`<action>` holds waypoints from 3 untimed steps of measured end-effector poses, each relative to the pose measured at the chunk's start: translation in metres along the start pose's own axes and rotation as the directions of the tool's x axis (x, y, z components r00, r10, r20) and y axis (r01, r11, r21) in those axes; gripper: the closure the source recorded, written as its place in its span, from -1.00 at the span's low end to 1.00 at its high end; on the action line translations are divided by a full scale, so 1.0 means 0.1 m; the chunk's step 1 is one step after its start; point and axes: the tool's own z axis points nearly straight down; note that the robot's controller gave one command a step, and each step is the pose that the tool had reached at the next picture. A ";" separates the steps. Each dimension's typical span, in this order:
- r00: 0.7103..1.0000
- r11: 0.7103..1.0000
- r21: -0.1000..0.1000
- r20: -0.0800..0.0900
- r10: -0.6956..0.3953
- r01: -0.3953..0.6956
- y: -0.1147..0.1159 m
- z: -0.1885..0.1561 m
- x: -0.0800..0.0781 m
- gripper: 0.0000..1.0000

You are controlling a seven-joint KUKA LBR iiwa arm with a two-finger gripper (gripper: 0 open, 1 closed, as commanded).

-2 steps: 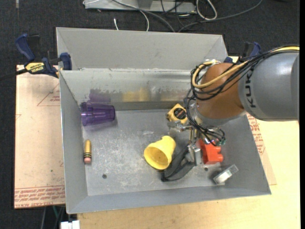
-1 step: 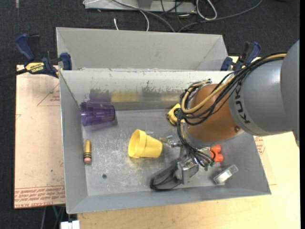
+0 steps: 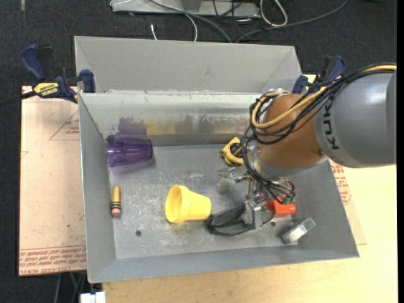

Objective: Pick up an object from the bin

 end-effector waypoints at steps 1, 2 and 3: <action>1.000 1.000 0.014 0.015 0.000 0.000 -0.11 -0.01 -0.05 -1.00; 0.998 0.998 0.008 0.008 0.059 -0.059 0.24 -0.04 -0.06 -1.00; 0.992 0.992 0.009 0.011 -0.122 0.122 0.36 -0.03 -0.06 -1.00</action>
Offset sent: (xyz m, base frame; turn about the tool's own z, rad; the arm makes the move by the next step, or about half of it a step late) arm 0.0159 -0.0279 0.0261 0.0626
